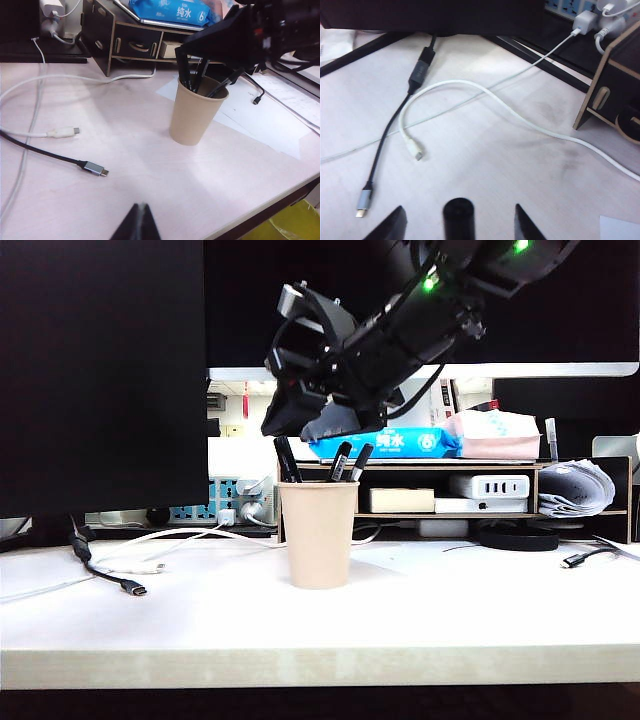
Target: Pick up the marker from the paper cup and put it on the table.
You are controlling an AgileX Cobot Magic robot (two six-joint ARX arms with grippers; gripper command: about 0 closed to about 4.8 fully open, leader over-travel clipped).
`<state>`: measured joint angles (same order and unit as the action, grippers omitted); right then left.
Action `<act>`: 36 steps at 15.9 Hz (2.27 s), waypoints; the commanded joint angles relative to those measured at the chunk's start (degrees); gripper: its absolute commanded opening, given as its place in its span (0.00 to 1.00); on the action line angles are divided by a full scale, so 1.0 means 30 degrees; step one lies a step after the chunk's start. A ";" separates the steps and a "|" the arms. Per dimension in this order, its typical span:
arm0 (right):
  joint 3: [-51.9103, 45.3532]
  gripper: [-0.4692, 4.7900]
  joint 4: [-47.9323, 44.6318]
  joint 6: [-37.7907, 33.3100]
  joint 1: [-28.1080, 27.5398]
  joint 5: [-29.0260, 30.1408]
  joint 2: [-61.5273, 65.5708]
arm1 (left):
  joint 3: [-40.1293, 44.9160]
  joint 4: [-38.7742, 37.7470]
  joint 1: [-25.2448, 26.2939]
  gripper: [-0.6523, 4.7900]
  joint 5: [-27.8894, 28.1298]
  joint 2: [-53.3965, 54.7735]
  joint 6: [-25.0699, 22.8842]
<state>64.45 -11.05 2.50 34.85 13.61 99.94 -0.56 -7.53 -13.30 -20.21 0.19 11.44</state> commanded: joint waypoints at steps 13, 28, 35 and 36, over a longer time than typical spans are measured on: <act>0.0044 0.26 -0.1260 0.0051 0.0029 -0.1071 0.0678 | 0.0000 -0.0044 -0.0007 0.11 -0.0146 0.0007 -0.0015; 0.0066 0.11 -0.1464 0.0036 0.0109 -0.1115 -0.0379 | 0.0000 -0.0051 -0.0007 0.11 -0.0146 0.0007 -0.0022; 0.0058 0.11 -0.1887 0.0051 -0.0175 -0.2980 -0.4182 | 0.0000 -0.0058 -0.0007 0.11 -0.0146 0.0007 -0.0015; 0.0058 0.10 -0.1698 0.0138 -0.0525 -0.3985 -0.4874 | 0.0000 -0.0058 -0.0007 0.11 -0.0146 0.0007 -0.0015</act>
<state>64.45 -15.22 2.66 34.09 5.13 86.91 -0.56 -7.53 -13.30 -20.21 0.21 11.44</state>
